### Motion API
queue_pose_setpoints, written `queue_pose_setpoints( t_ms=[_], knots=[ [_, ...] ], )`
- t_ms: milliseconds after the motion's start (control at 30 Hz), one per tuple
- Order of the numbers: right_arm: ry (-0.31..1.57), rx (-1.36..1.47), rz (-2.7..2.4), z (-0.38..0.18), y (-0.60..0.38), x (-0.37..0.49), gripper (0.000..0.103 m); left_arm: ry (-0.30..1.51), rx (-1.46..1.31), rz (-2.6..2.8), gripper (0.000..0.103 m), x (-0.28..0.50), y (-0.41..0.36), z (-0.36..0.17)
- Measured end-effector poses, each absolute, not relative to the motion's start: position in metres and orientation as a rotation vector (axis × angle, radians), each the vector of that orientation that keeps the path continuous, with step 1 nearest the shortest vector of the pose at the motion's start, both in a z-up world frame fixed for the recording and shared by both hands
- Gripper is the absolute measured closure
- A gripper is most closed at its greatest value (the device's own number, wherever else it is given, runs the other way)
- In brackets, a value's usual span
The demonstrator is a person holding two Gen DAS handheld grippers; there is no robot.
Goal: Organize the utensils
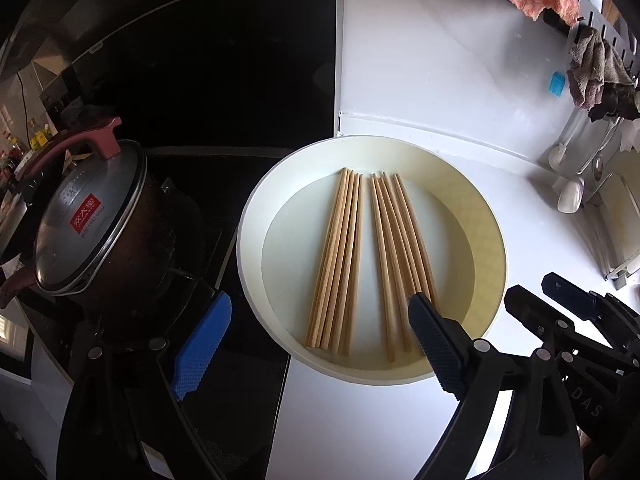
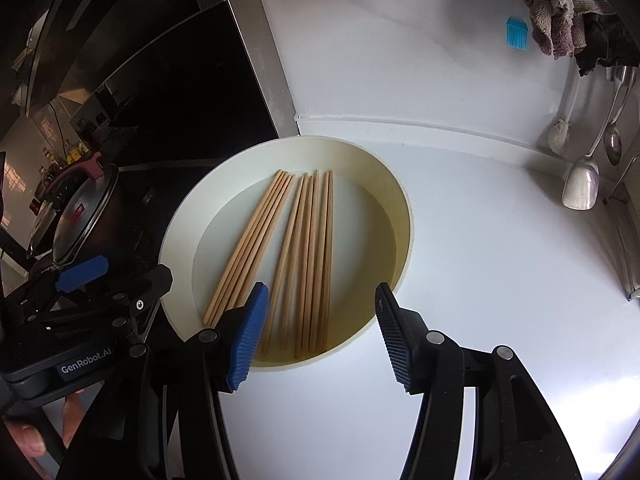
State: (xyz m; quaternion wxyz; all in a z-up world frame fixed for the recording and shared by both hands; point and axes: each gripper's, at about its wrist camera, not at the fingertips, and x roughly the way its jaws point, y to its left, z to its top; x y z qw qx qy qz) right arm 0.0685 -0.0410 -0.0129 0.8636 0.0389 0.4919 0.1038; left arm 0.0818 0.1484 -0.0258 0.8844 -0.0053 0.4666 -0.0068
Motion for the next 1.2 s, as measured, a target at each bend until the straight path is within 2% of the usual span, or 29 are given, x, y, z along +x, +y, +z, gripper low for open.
queue_pose_setpoints(
  t_ms=[1200],
  knots=[
    [1.003,0.076,0.218,0.007,-0.042,0.044,0.045,0.943,-0.011,0.006,0.01,0.054,0.153,-0.012]
  ],
)
